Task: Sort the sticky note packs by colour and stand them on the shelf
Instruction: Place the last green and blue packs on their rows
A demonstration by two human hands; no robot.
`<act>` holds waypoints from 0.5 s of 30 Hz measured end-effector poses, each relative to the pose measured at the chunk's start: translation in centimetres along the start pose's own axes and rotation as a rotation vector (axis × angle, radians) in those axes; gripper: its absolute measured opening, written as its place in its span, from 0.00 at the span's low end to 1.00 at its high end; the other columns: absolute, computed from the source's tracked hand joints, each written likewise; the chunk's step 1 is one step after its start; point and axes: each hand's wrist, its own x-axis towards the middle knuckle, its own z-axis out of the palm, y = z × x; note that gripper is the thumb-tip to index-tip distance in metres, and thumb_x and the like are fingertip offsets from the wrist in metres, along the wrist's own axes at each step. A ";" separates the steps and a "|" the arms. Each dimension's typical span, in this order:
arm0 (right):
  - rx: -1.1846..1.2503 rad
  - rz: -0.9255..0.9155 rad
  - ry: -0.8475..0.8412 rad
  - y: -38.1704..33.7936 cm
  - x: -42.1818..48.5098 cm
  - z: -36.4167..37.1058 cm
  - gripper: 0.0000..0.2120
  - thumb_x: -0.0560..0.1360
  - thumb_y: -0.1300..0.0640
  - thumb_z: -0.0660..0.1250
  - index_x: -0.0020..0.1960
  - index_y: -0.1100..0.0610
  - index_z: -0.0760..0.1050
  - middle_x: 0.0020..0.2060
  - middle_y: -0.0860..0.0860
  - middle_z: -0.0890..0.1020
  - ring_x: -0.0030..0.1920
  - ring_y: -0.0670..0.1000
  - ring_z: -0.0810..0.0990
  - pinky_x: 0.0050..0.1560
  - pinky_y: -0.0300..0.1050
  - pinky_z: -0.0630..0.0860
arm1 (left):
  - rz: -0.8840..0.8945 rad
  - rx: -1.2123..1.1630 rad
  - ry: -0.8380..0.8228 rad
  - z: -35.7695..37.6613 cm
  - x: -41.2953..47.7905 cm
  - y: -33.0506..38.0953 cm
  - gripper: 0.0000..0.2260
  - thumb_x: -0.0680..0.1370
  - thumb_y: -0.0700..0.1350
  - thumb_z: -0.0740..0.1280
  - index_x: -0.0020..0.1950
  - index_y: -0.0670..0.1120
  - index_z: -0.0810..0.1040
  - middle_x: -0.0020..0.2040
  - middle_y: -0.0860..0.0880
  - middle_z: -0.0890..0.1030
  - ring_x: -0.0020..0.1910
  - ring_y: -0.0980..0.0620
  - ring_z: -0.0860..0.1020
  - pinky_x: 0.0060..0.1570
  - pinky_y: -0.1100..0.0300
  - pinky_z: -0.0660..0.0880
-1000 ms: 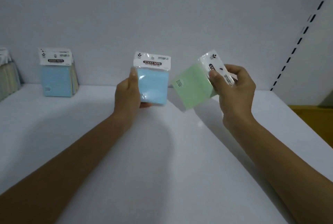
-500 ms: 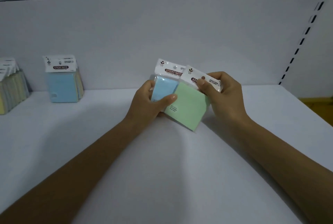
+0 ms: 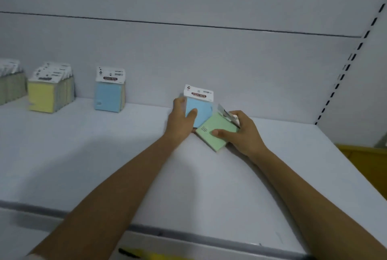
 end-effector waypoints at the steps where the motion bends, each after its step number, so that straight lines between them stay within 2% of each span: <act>1: 0.021 0.017 0.001 -0.2 -0.1 0.0 0.19 0.65 0.60 0.78 0.51 0.55 0.74 0.44 0.49 0.83 0.43 0.48 0.82 0.40 0.37 0.77 | 0.013 0.013 0.000 -0.2 -0.2 0.1 0.26 0.78 0.43 0.63 0.74 0.53 0.58 0.63 0.48 0.74 0.55 0.45 0.77 0.53 0.47 0.79; 2: 0.048 0.037 -0.001 -0.6 -0.3 -0.2 0.19 0.64 0.61 0.78 0.51 0.57 0.74 0.45 0.51 0.83 0.44 0.51 0.82 0.42 0.42 0.78 | 0.020 -0.003 -0.003 -0.4 -0.6 0.4 0.28 0.79 0.42 0.63 0.75 0.56 0.55 0.63 0.50 0.72 0.55 0.46 0.76 0.52 0.49 0.79; 3: 0.092 0.060 -0.005 -1.1 -0.6 -0.4 0.20 0.64 0.62 0.78 0.52 0.59 0.74 0.46 0.54 0.84 0.46 0.55 0.83 0.44 0.46 0.78 | 0.011 -0.045 -0.005 -0.5 -1.0 0.7 0.25 0.79 0.42 0.62 0.74 0.56 0.59 0.65 0.50 0.71 0.55 0.47 0.76 0.48 0.51 0.81; 5: 0.176 0.089 -0.024 -2.0 -1.1 -0.8 0.23 0.63 0.63 0.78 0.55 0.62 0.73 0.48 0.58 0.83 0.48 0.60 0.83 0.44 0.50 0.77 | -0.016 -0.103 -0.010 -0.9 -1.5 1.3 0.12 0.80 0.45 0.61 0.63 0.51 0.76 0.64 0.45 0.75 0.52 0.47 0.77 0.41 0.57 0.82; 6: 0.198 0.084 -0.035 -2.6 -1.3 -1.0 0.22 0.64 0.64 0.77 0.55 0.63 0.74 0.47 0.58 0.83 0.46 0.60 0.82 0.43 0.50 0.76 | -0.044 -0.109 -0.034 -1.2 -2.0 1.8 0.10 0.80 0.49 0.60 0.54 0.50 0.80 0.61 0.43 0.78 0.50 0.46 0.78 0.42 0.56 0.82; 7: 0.214 0.075 -0.043 -3.1 -1.5 -1.1 0.20 0.65 0.64 0.77 0.54 0.63 0.75 0.45 0.57 0.83 0.44 0.58 0.81 0.42 0.50 0.75 | -0.080 -0.125 -0.073 -1.4 -2.7 2.4 0.13 0.80 0.54 0.59 0.49 0.50 0.81 0.56 0.42 0.80 0.48 0.46 0.80 0.44 0.54 0.81; 10: 0.273 0.059 -0.031 -4.8 -2.1 -0.5 0.13 0.67 0.61 0.75 0.50 0.60 0.79 0.44 0.56 0.84 0.45 0.58 0.82 0.48 0.56 0.78 | -0.136 -0.212 -0.223 -2.4 -4.8 3.7 0.21 0.77 0.63 0.56 0.50 0.49 0.80 0.48 0.45 0.83 0.47 0.48 0.82 0.42 0.54 0.81; 11: 0.293 0.048 -0.028 -5.4 -2.3 -0.1 0.14 0.68 0.60 0.75 0.51 0.60 0.79 0.46 0.57 0.85 0.48 0.59 0.83 0.51 0.58 0.79 | -0.106 -0.221 -0.256 -2.8 -5.4 3.9 0.20 0.76 0.62 0.58 0.51 0.49 0.80 0.48 0.45 0.83 0.48 0.47 0.82 0.42 0.54 0.81; 13: 0.332 0.011 -0.040 -6.5 -2.4 0.8 0.14 0.70 0.57 0.73 0.54 0.60 0.79 0.48 0.58 0.85 0.50 0.58 0.84 0.51 0.55 0.80 | -0.038 -0.243 -0.255 -3.9 -6.4 4.1 0.16 0.75 0.58 0.65 0.51 0.47 0.80 0.48 0.45 0.83 0.48 0.46 0.82 0.42 0.56 0.81; 15: 0.382 -0.006 -0.047 -7.7 -2.4 2.0 0.15 0.74 0.49 0.68 0.53 0.59 0.79 0.45 0.56 0.85 0.45 0.55 0.84 0.47 0.49 0.82 | -0.035 -0.294 -0.182 -5.4 -7.0 4.1 0.12 0.75 0.54 0.67 0.50 0.47 0.80 0.49 0.44 0.82 0.47 0.47 0.82 0.43 0.57 0.81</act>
